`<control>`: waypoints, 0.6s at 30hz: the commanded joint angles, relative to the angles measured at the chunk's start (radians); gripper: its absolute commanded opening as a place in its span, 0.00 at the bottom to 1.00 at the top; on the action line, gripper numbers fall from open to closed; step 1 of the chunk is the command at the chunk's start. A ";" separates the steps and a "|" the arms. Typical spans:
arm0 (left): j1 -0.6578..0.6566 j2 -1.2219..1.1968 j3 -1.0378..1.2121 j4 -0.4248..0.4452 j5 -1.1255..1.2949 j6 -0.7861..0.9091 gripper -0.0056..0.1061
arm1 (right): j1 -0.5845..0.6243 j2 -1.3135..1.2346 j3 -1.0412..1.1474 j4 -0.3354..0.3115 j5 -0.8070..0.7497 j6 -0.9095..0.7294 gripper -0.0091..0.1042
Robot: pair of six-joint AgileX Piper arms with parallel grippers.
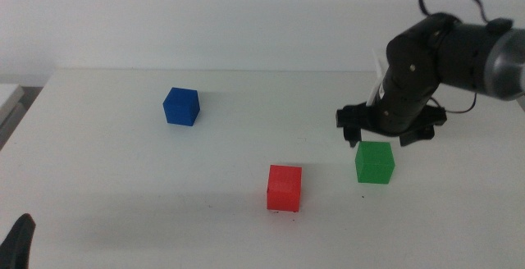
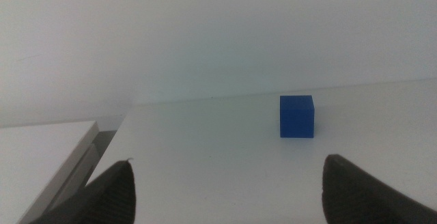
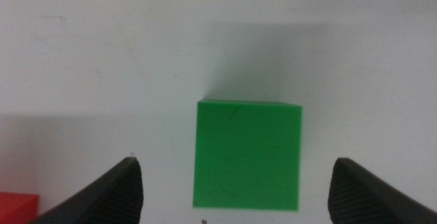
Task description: Stack red cubes first, then green, then blue cubes in a specific spot.
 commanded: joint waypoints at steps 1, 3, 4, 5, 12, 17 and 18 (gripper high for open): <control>0.001 -0.004 -0.001 -0.001 -0.013 -0.001 0.89 | -0.016 0.028 0.007 -0.005 -0.019 0.001 0.86; 0.001 -0.004 -0.001 -0.001 -0.013 -0.001 0.89 | -0.018 0.058 0.007 0.000 -0.030 0.001 0.86; 0.001 -0.004 -0.001 -0.001 -0.013 -0.001 0.89 | -0.019 0.073 0.007 0.000 -0.035 0.001 0.86; 0.001 -0.004 -0.001 -0.001 -0.013 -0.001 0.89 | -0.019 0.089 0.007 0.000 -0.042 0.005 0.86; 0.001 -0.004 -0.001 -0.001 -0.013 -0.001 0.89 | -0.030 0.175 0.007 -0.007 -0.082 0.021 0.76; 0.001 -0.004 -0.001 -0.001 -0.013 -0.001 0.89 | -0.025 0.141 0.007 -0.023 -0.062 0.067 0.19; 0.001 -0.004 -0.001 -0.001 -0.013 -0.001 0.89 | -0.016 0.123 0.007 -0.028 -0.045 0.079 0.12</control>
